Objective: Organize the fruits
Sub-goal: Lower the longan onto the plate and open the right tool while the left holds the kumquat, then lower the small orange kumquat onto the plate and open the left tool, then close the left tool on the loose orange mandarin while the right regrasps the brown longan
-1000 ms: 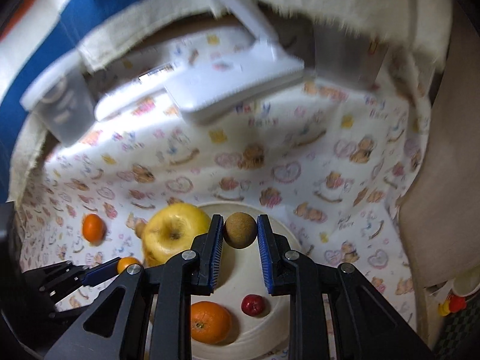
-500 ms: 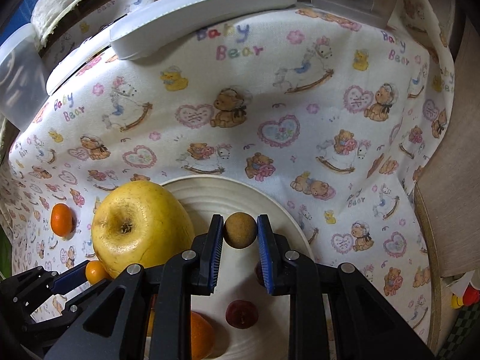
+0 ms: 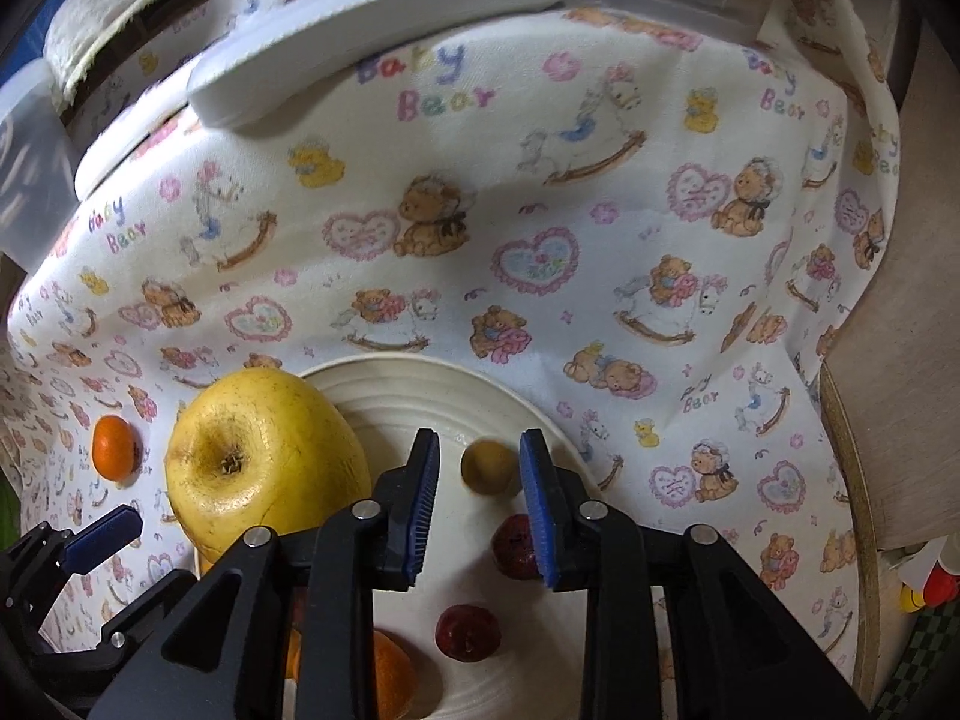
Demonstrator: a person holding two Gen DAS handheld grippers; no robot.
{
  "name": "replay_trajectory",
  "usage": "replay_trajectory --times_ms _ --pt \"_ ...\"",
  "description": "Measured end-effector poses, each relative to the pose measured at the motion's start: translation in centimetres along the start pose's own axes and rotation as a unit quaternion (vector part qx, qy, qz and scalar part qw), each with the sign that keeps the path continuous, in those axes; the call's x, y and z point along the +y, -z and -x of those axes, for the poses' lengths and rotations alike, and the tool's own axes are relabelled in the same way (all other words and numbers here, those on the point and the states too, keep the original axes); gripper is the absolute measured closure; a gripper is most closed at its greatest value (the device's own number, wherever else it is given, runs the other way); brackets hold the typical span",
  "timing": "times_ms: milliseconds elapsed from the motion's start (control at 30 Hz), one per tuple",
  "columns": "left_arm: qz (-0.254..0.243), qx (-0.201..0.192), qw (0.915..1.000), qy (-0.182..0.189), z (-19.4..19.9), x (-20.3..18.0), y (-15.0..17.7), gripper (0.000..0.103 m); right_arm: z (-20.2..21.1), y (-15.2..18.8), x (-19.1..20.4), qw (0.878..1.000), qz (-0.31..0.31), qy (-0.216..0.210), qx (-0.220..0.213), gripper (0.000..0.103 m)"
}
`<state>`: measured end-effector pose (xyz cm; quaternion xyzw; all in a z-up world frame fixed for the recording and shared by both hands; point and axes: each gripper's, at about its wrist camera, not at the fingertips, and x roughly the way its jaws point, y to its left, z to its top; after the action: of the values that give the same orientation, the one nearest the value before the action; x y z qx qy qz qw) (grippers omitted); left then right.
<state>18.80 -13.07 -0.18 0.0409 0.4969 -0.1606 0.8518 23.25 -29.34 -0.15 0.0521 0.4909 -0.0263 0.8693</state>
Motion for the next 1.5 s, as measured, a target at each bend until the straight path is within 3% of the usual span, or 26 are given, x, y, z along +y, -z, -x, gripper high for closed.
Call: replay_trajectory --times_ms 300,500,633,833,1067,1267,1500 --pt "0.011 -0.03 0.9995 -0.005 2.3 2.0 -0.5 0.042 2.1 -0.1 0.8 1.0 0.005 -0.005 -0.019 0.074" --pt "0.058 -0.077 0.9947 -0.035 5.4 6.0 -1.2 0.039 4.1 0.2 2.5 0.999 0.02 -0.013 -0.038 0.074" --pt "0.096 -0.086 0.9913 -0.028 6.2 8.9 -1.5 0.039 5.4 0.6 3.8 0.998 0.032 -0.022 -0.058 0.074" --pt "0.126 -0.072 0.989 -0.032 5.5 11.9 -1.4 0.039 7.4 1.1 7.8 0.993 0.072 -0.044 -0.081 0.074" --pt "0.136 -0.049 0.9888 -0.037 3.4 12.8 -1.4 0.039 8.4 0.1 13.1 0.988 0.095 -0.066 -0.098 0.074" --pt "0.144 -0.024 0.9884 -0.042 1.2 13.5 -1.2 0.039 6.1 -0.6 16.3 0.989 0.102 -0.064 -0.08 0.074" --pt "0.152 0.011 0.9878 -0.031 -2.1 13.7 -0.9 0.039 2.7 -0.5 16.4 0.992 0.112 -0.044 -0.044 0.074"
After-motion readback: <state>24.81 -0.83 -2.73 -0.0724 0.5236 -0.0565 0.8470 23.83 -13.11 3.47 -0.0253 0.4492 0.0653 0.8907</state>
